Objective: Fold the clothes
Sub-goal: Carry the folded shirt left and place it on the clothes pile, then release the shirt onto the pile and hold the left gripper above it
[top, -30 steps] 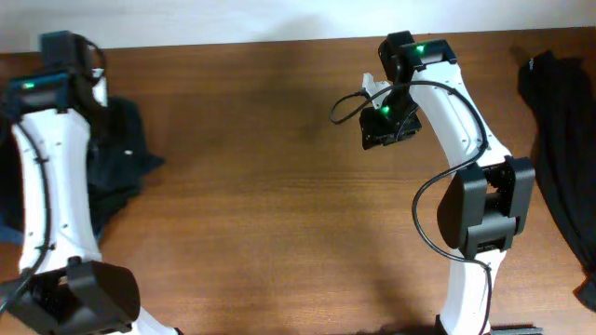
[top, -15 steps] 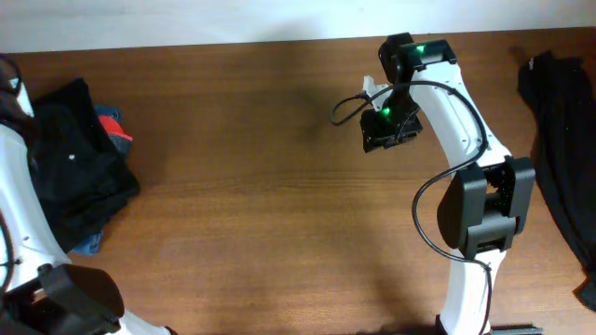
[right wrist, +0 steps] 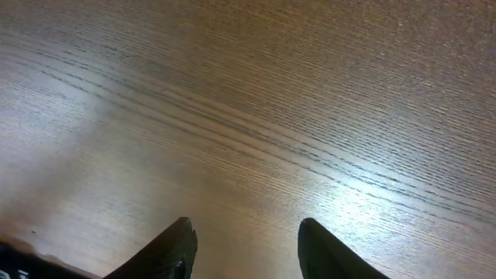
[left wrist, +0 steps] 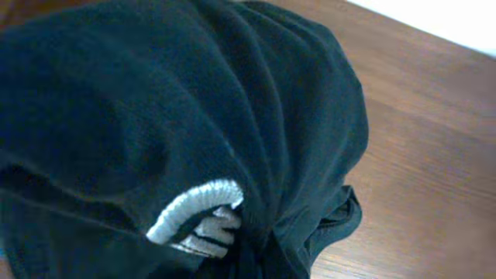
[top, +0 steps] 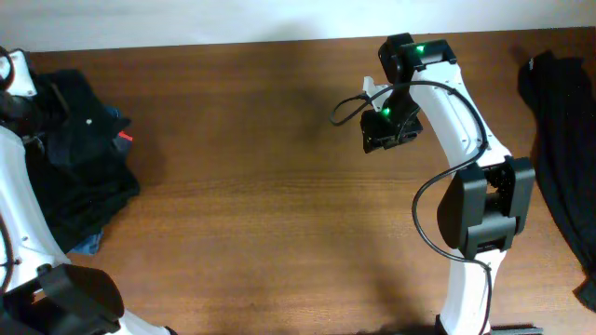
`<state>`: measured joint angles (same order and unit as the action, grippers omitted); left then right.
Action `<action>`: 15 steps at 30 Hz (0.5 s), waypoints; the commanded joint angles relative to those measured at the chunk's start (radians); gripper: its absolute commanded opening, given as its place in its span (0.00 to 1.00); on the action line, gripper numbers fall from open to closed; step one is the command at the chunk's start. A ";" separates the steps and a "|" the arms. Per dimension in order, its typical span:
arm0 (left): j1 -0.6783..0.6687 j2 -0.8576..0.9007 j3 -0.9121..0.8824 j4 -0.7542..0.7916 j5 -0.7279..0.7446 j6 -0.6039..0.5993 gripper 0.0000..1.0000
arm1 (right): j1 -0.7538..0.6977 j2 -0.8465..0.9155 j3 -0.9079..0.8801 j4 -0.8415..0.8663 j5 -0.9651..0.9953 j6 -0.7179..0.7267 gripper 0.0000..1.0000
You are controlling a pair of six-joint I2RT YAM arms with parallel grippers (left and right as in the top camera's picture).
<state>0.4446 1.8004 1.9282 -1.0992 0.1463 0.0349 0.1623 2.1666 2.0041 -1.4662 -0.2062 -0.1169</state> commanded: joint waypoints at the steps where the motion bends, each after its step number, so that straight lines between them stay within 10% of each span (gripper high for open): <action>1: 0.002 -0.032 0.019 0.015 0.064 0.016 0.00 | 0.000 -0.013 -0.005 -0.002 0.009 -0.010 0.48; 15: 0.016 0.093 0.019 0.019 -0.081 0.018 0.00 | 0.000 -0.013 -0.005 -0.008 0.008 -0.006 0.48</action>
<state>0.4458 1.8740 1.9282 -1.0870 0.1551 0.0349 0.1623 2.1666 2.0041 -1.4673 -0.2062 -0.1165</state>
